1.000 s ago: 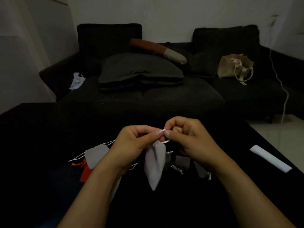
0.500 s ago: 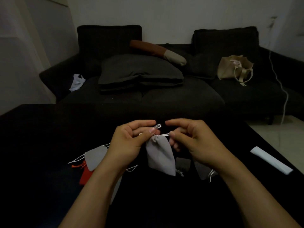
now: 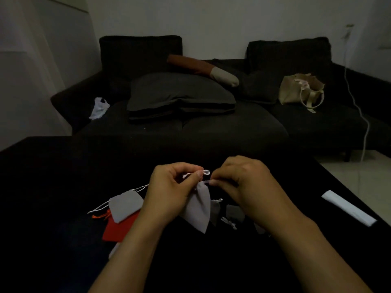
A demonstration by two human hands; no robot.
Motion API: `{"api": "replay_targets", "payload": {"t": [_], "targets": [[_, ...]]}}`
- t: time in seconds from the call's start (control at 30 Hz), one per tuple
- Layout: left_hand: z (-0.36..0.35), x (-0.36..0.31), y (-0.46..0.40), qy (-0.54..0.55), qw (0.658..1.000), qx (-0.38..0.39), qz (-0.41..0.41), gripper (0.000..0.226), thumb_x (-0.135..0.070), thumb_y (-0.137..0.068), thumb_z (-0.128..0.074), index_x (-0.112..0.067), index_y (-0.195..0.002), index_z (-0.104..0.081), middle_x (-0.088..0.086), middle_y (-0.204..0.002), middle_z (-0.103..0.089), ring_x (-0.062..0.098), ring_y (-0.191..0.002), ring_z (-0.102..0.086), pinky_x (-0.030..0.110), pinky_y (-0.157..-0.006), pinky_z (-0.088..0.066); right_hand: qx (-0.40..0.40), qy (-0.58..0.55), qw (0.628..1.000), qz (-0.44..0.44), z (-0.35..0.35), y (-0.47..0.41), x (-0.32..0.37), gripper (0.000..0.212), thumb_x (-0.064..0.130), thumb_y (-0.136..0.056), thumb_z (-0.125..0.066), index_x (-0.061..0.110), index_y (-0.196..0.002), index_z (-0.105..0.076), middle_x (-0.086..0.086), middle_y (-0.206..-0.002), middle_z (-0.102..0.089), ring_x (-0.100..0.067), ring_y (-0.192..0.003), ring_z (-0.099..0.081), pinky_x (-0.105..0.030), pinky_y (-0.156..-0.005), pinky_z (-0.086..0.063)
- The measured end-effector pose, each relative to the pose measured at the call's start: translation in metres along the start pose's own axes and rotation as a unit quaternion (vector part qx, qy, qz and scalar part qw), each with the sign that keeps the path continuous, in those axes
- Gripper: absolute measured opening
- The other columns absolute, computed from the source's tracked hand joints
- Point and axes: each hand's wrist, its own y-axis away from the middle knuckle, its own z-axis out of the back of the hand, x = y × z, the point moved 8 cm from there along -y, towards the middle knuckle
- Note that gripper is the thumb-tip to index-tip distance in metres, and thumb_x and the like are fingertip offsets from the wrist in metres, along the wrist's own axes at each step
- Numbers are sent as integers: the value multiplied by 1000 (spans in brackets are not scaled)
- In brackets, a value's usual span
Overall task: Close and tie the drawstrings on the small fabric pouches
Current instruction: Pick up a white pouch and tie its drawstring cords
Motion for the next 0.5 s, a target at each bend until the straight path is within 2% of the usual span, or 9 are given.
{"api": "replay_targets", "payload": {"t": [0.07, 0.2, 0.3, 0.37, 0.5], "targets": [[-1, 2, 0, -10, 1000, 16, 6, 21, -7, -84, -74, -28, -82, -77, -7, -81, -77, 8, -82, -73, 26, -76, -56, -22, 23, 999, 36, -2, 0, 8, 14, 29, -81, -68, 21, -89, -77, 3, -81, -68, -17, -74, -62, -38, -65, -53], [-19, 0, 8, -5, 989, 147, 16, 25, 1, -85, -68, -22, -86, -76, 0, -81, -76, 11, -81, -72, 24, -74, -54, -33, 5, 998, 47, -5, -2, 10, 10, 25, -78, -72, 21, -85, -77, 5, -77, -66, -14, -73, -57, -30, -62, -47], [-23, -2, 11, 31, 983, 180, 28, 37, 1, -84, -69, -23, -111, -67, 3, -83, -77, 13, -85, -73, 25, -81, -55, -27, -106, 994, -28, -4, -2, -12, 8, 19, -80, -77, 21, -88, -79, 8, -81, -69, -7, -77, -61, -29, -70, -52], [-24, -5, 12, 79, 981, 176, 38, 47, -3, -82, -71, -24, -122, -60, 4, -84, -77, 13, -87, -73, 23, -81, -54, -11, -218, 969, -115, -7, 1, -29, 9, 15, -81, -77, 20, -88, -80, 7, -82, -71, -5, -80, -67, -26, -76, -56], [-20, -12, 11, 148, 978, 142, 45, 42, -17, -74, -70, -21, -115, -64, 6, -90, -77, 15, -88, -74, 22, -78, -55, -6, -366, 909, -199, -12, 7, -40, 10, 8, -82, -73, 12, -89, -78, 0, -85, -76, -10, -84, -72, -27, -82, -58]]}}
